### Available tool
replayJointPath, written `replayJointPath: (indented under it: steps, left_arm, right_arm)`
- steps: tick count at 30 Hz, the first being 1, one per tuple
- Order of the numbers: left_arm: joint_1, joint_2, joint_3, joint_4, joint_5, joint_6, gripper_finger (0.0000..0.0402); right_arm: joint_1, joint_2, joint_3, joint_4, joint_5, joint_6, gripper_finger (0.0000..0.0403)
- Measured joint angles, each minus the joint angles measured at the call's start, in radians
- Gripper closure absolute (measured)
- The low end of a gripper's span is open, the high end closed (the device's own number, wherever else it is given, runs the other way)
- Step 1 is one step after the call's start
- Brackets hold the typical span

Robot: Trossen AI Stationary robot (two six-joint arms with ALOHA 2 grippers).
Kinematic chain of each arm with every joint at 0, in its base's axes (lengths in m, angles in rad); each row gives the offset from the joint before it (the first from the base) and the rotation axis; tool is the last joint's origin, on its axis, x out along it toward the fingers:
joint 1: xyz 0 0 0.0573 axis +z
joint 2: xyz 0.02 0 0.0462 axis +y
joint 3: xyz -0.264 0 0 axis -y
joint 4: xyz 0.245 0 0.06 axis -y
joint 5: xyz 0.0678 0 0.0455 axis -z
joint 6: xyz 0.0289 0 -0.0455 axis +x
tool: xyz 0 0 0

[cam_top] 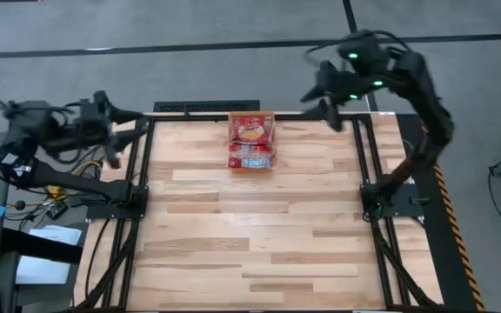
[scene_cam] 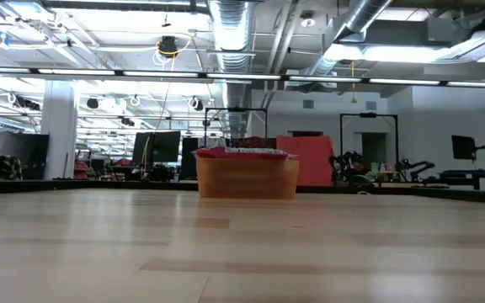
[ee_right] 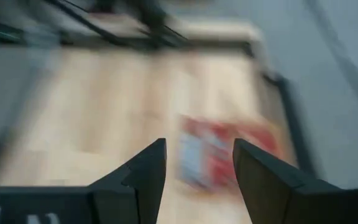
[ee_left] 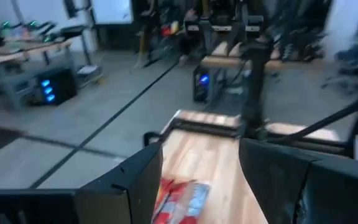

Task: Sort popcorn bags into baskets
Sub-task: Return to Home Position

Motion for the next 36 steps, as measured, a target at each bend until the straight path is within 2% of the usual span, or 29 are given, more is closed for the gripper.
replayJointPath:
  steps: [2, 4, 8, 14, 16, 19, 23, 26, 30, 36]
  left_arm:
    - [0.0, -0.072, -0.038, 0.015, 0.025, -0.007, 0.0196]
    - [0.0, -0.164, -0.101, 0.043, 0.05, -0.043, 0.0196]
    - [0.0, -0.386, -0.293, 0.138, 0.07, -0.135, 0.0196]
    - [0.0, -0.682, -0.631, 0.277, 0.073, -0.263, 0.0196]
    - [0.0, -0.692, -0.725, 0.327, 0.047, -0.311, 0.0196]
    - [-0.001, -0.66, -0.786, 0.336, 0.053, -0.344, 0.0196]
    - [-0.001, -0.613, -0.904, 0.443, 0.109, -0.383, 0.0196]
    - [-0.001, -0.613, -0.983, 0.62, 0.161, -0.395, 0.0196]
    - [0.0, -0.611, -1.103, 0.715, 0.18, -0.412, 0.0196]
    - [0.0, -0.612, -1.229, 0.747, 0.155, -0.462, 0.0196]
  right_arm:
    - [-0.022, -0.078, -0.073, 0.043, -0.204, -0.01, 0.0197]
    - [-0.027, -0.175, -0.177, 0.097, -0.29, 0.009, 0.0198]
    - [-0.025, -0.408, -0.493, 0.327, -0.243, 0.116, 0.0195]
    - [-0.024, -0.821, -1.108, 0.881, -0.238, 0.395, 0.0189]
    - [-0.022, -0.958, -1.302, 1.028, -0.211, 0.512, 0.0188]
    - [0.002, -1.154, -1.544, 1.159, -0.125, 0.664, 0.0189]
    - [0.075, -1.372, -1.791, 1.316, -0.008, 0.782, 0.0192]
    - [0.149, -1.489, -1.938, 1.453, 0.075, 0.806, 0.0195]
    - [0.26, -1.574, -2.093, 1.543, 0.155, 0.78, 0.0198]
    - [0.409, -1.56, -2.233, 1.661, 0.306, 0.736, 0.0193]
